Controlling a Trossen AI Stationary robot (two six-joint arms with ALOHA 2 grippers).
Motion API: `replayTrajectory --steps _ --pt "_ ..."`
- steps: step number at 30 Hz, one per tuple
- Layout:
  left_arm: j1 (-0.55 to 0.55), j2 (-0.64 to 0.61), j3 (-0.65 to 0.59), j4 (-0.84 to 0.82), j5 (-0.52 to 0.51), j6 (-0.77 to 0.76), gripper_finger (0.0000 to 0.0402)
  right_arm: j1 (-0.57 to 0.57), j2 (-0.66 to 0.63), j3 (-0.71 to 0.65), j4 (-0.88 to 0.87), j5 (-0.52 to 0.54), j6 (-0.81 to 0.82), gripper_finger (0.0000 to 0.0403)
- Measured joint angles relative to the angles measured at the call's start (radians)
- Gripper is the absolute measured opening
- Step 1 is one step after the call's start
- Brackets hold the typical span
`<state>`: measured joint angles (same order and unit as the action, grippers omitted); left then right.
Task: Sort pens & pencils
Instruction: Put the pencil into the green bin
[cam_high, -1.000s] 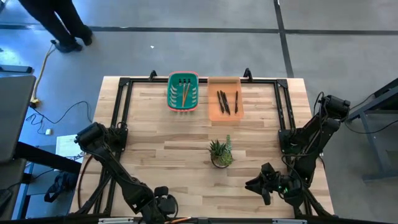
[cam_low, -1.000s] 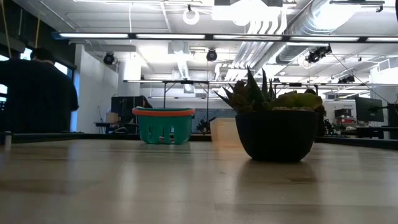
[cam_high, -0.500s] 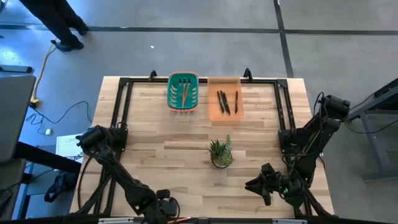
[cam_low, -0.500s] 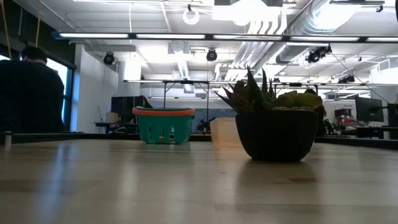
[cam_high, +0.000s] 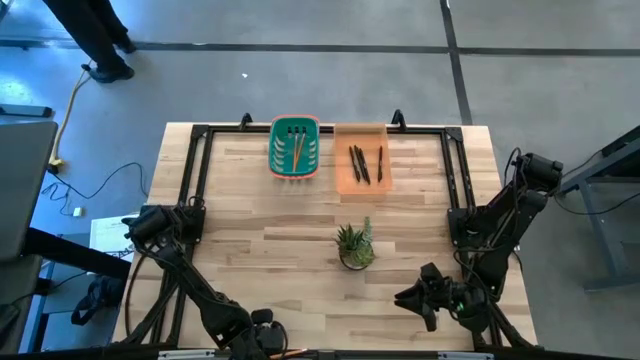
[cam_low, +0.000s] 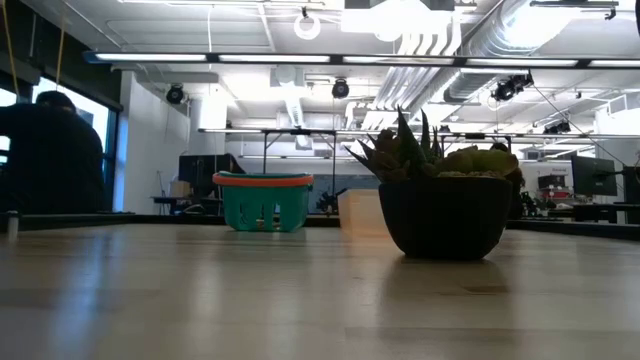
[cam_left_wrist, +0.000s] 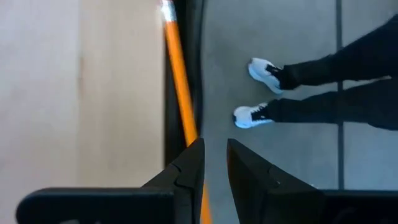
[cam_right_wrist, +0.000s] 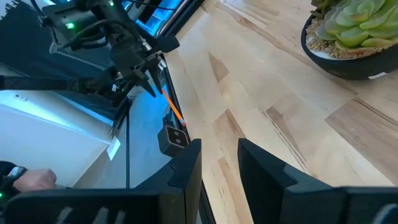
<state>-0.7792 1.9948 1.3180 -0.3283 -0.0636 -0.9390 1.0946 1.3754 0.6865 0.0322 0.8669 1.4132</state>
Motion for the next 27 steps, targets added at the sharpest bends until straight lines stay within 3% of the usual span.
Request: replayTrajectory --steps 18,27 --pt "-0.019 0.029 0.000 -0.002 0.066 -0.029 0.0056 0.000 0.000 0.000 -0.001 0.000 -0.001 0.0096" --pt "-0.032 0.036 0.039 -0.078 0.026 -0.037 0.0056 0.000 0.000 0.000 0.000 0.001 -0.001 0.0096"
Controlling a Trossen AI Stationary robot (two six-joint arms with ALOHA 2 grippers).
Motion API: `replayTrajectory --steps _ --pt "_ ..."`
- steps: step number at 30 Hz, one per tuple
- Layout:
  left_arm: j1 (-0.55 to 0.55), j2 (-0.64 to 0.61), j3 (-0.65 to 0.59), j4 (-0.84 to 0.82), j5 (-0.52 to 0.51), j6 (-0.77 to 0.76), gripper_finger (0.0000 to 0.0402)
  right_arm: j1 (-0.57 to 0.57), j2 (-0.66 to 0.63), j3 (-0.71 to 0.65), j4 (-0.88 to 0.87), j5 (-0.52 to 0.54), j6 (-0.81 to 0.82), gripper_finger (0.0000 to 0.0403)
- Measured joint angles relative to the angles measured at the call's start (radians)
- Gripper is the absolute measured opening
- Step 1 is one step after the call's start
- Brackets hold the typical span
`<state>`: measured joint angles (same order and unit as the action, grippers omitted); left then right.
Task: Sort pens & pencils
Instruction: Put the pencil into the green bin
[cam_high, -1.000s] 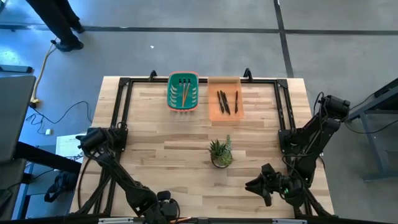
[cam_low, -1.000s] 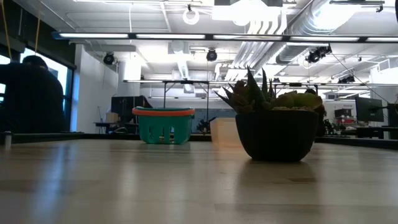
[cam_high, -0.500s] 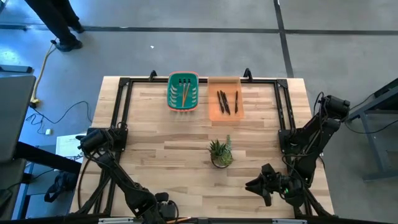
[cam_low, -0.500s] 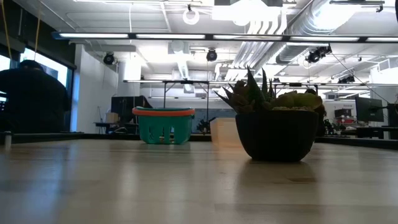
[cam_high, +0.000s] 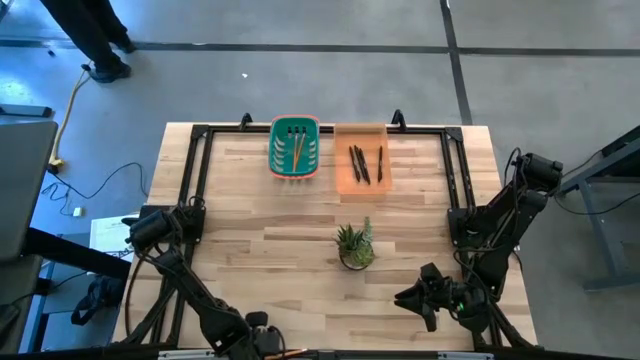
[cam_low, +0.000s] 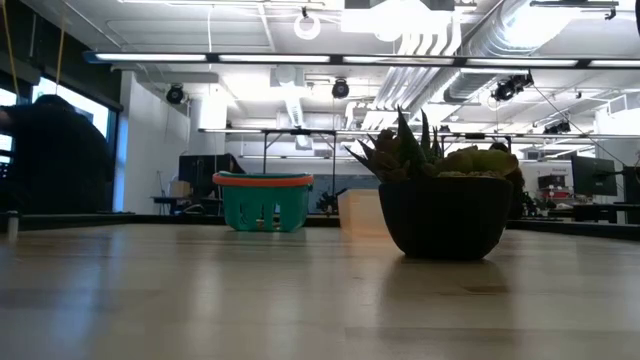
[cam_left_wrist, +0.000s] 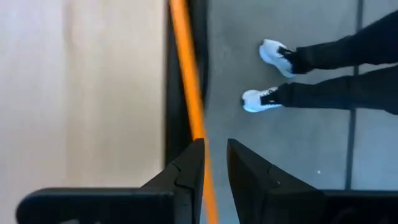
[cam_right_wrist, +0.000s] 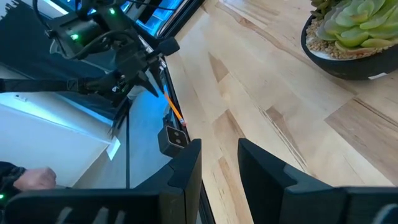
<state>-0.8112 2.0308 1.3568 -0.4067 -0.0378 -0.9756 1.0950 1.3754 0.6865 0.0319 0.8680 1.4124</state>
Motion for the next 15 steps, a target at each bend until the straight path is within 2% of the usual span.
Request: replayTrajectory --steps 4,15 --pt "-0.001 0.000 0.000 -0.052 -0.008 -0.020 0.0056 0.000 0.000 0.000 0.000 0.000 0.000 0.0096" --pt "-0.001 0.000 0.000 -0.046 0.019 -0.025 0.0056 0.000 0.000 0.000 0.003 0.005 0.000 0.0096"
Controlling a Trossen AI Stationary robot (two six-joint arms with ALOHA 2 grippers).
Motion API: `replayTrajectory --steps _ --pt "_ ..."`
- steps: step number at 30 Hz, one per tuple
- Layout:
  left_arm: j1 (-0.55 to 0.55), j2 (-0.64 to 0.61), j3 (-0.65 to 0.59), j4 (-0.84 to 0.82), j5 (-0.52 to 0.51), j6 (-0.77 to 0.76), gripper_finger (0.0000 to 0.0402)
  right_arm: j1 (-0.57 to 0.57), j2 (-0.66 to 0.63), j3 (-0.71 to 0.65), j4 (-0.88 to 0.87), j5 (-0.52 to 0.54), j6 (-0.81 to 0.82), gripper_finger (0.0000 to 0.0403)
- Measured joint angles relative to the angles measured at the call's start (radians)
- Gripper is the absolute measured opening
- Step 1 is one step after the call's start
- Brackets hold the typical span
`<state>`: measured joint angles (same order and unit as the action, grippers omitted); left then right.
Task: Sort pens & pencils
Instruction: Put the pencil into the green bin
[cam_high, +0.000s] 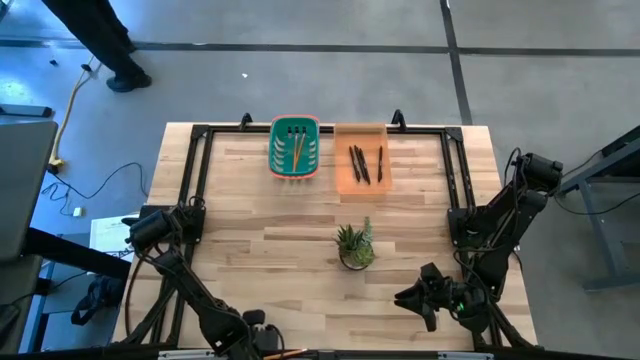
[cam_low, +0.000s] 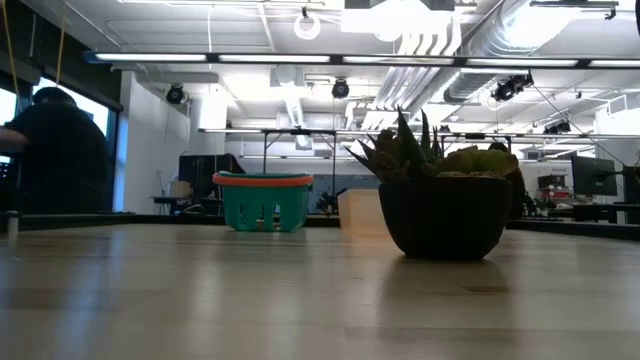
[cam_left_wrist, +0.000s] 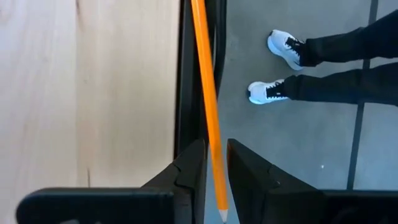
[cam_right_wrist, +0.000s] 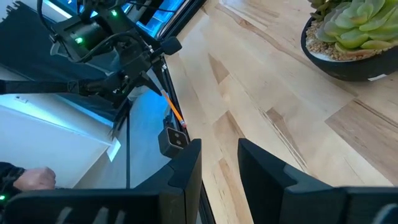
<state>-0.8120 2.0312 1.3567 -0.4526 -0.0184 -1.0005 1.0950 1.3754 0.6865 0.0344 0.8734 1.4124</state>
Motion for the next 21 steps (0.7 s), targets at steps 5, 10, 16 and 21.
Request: replayTrajectory --steps 5,10,16,21 --pt "-0.008 0.000 0.000 0.003 0.004 -0.004 0.0056 0.000 0.000 0.000 0.000 0.000 0.000 0.0096" --pt "-0.007 0.000 0.008 -0.002 0.010 -0.043 0.0058 0.000 0.000 0.000 0.000 0.000 -0.004 0.0096" --pt "-0.006 0.000 0.039 -0.048 0.002 -0.052 0.0090 0.000 0.000 0.000 0.000 0.000 -0.007 0.0096" --pt "-0.009 0.004 0.039 -0.065 0.012 -0.097 0.0117 0.000 0.000 0.000 0.000 0.000 -0.007 0.0096"
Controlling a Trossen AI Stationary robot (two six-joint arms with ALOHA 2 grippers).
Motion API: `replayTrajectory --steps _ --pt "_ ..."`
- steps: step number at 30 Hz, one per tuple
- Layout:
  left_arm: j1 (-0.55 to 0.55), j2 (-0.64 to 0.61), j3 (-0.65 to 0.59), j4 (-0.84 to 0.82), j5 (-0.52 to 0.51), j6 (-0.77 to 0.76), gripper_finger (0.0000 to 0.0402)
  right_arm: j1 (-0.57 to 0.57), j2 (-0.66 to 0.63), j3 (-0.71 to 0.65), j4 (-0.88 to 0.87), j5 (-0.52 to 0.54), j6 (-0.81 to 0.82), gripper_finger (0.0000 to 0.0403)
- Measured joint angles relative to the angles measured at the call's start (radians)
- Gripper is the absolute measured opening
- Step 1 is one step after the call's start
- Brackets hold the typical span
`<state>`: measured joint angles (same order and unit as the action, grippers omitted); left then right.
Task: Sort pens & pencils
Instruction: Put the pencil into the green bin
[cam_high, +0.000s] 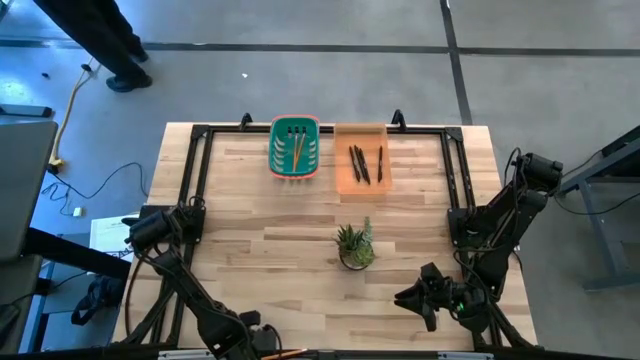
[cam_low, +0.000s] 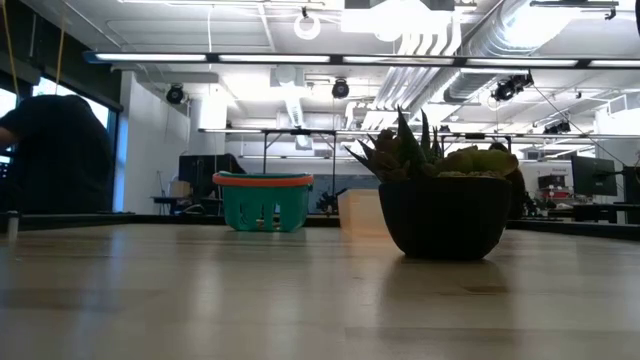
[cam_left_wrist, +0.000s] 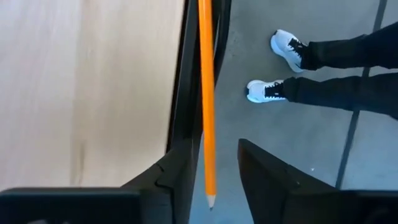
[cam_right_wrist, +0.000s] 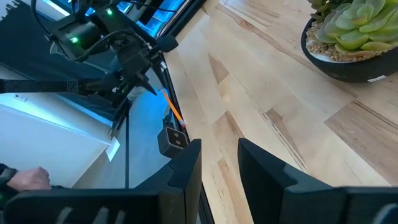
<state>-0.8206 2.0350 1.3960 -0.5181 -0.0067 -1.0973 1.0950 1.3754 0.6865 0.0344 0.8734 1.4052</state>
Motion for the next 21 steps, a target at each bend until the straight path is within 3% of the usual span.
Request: replayTrajectory --steps 21 --pt "-0.022 0.015 0.000 0.035 0.015 -0.090 0.0122 0.000 0.000 0.000 0.000 -0.001 -0.019 0.0096"
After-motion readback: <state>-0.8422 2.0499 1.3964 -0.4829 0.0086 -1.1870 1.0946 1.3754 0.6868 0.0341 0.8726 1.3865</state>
